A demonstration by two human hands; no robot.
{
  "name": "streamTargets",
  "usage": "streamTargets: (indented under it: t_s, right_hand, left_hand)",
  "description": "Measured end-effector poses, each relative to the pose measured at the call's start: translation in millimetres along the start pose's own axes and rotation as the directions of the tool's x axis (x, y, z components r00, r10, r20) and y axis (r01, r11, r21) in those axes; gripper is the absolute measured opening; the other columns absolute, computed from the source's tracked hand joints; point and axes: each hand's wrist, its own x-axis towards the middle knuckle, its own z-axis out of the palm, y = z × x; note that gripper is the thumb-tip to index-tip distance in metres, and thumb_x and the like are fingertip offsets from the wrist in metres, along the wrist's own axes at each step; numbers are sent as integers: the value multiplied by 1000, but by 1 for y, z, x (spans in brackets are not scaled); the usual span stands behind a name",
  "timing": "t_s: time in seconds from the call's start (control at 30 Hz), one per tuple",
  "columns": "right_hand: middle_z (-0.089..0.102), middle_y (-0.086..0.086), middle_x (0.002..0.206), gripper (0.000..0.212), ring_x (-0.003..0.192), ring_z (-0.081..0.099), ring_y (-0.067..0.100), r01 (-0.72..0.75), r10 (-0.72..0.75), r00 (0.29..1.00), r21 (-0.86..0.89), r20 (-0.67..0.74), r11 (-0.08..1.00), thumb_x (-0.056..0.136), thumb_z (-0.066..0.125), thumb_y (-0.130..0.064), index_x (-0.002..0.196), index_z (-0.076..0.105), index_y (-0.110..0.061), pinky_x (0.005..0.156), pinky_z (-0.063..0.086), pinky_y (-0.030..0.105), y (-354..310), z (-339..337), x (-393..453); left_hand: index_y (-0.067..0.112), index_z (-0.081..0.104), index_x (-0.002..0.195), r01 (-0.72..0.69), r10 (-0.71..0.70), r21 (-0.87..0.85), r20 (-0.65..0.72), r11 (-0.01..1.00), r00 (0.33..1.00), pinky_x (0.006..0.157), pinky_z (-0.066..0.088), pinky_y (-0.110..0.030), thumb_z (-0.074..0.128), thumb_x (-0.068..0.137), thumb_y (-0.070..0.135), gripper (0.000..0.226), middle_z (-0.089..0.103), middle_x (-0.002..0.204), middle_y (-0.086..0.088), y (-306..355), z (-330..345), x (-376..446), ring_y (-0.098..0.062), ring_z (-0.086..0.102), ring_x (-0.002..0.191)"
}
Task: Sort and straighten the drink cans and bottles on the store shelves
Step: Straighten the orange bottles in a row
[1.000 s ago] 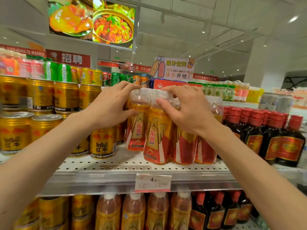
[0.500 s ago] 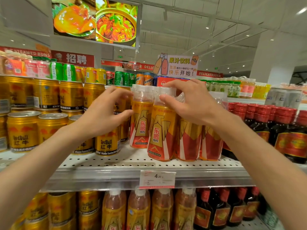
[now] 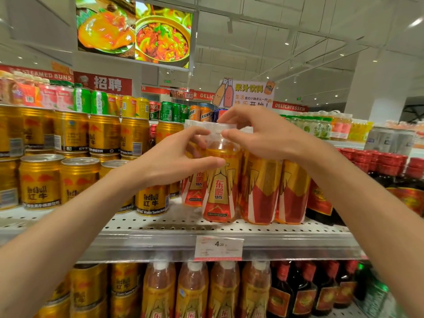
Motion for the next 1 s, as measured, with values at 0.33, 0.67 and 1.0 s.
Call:
streamTargets:
  t_s: [0.33,0.67,1.0]
  right_hand:
    - [62,-1,128,61,122,54,22,-247,218,969,-518,-117,819,91,45,-73,127,61,-27,113,31,52,22,-18,-26]
    - [63,-12,125,35,106,60,-3,-151,156,987,100,-47,984,93,67,-31,128,61,-31,69,46,10,31,-16,-23]
    - [62,-9,126,64,98,67,6,-182,185,982,79,-40,980,85,71,-55,141,50,-33,85,55,29,31,0,-27]
  left_hand:
    - [29,46,140,-5,9,39,-117,999,993,73,51,-18,73,74,65,80,62,119,12,14,22,11,0,61,96]
    - [34,48,136,27,-30,-20,-173,999,984,70,45,-16,74,74,62,73,60,110,19,5,6,-1,-1,61,96]
    - [36,37,147,27,-24,22,-95,999,995,71,43,-14,68,79,61,79,56,120,16,3,1,1,5,56,99]
